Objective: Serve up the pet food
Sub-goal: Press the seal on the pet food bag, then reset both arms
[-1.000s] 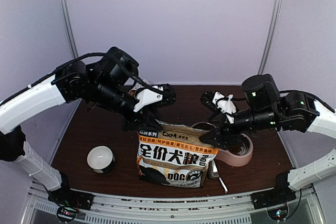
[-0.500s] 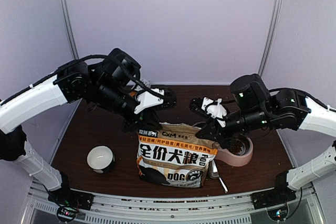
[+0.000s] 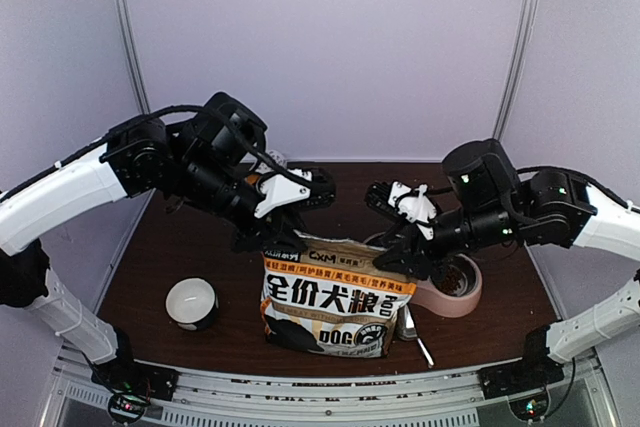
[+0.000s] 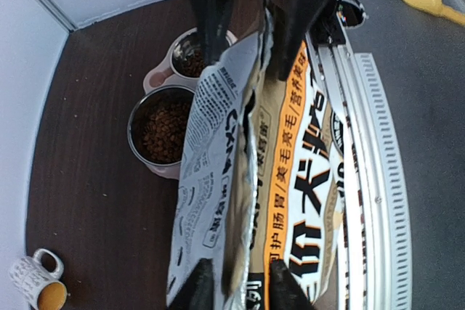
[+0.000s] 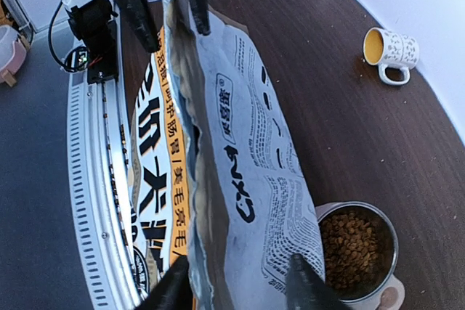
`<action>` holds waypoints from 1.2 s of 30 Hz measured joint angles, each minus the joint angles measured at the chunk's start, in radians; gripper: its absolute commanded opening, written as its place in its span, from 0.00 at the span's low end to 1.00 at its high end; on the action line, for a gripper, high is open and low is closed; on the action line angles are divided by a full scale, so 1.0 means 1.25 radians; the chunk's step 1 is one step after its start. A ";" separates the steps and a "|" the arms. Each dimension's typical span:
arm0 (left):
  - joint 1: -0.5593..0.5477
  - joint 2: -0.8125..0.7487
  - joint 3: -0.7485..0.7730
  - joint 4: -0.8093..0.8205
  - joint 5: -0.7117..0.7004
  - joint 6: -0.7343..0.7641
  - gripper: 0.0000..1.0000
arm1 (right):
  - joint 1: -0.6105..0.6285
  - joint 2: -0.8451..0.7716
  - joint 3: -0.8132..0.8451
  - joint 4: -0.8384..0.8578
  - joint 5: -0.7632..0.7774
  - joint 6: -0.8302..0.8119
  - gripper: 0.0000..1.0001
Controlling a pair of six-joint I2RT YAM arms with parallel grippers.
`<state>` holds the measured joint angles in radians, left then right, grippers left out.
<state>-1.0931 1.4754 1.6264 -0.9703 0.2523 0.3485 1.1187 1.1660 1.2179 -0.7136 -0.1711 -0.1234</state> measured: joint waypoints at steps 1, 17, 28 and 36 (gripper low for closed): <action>0.000 -0.004 -0.004 0.002 0.002 0.002 0.44 | 0.000 -0.004 0.000 0.000 0.001 0.004 0.58; 0.000 -0.093 -0.043 0.115 0.067 -0.096 0.74 | -0.003 -0.102 -0.038 0.107 0.001 0.100 0.84; 0.267 -0.159 -0.030 0.276 0.051 -0.386 0.78 | -0.117 -0.074 0.029 0.172 0.145 0.277 0.92; 0.528 -0.169 -0.132 0.325 0.007 -0.490 0.80 | -0.314 -0.014 0.019 0.180 0.182 0.359 0.92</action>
<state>-0.4335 1.2644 1.4620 -0.5636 0.2607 -0.2642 0.7258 1.1488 1.2411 -0.4889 0.0570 0.3252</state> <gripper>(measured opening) 0.779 0.921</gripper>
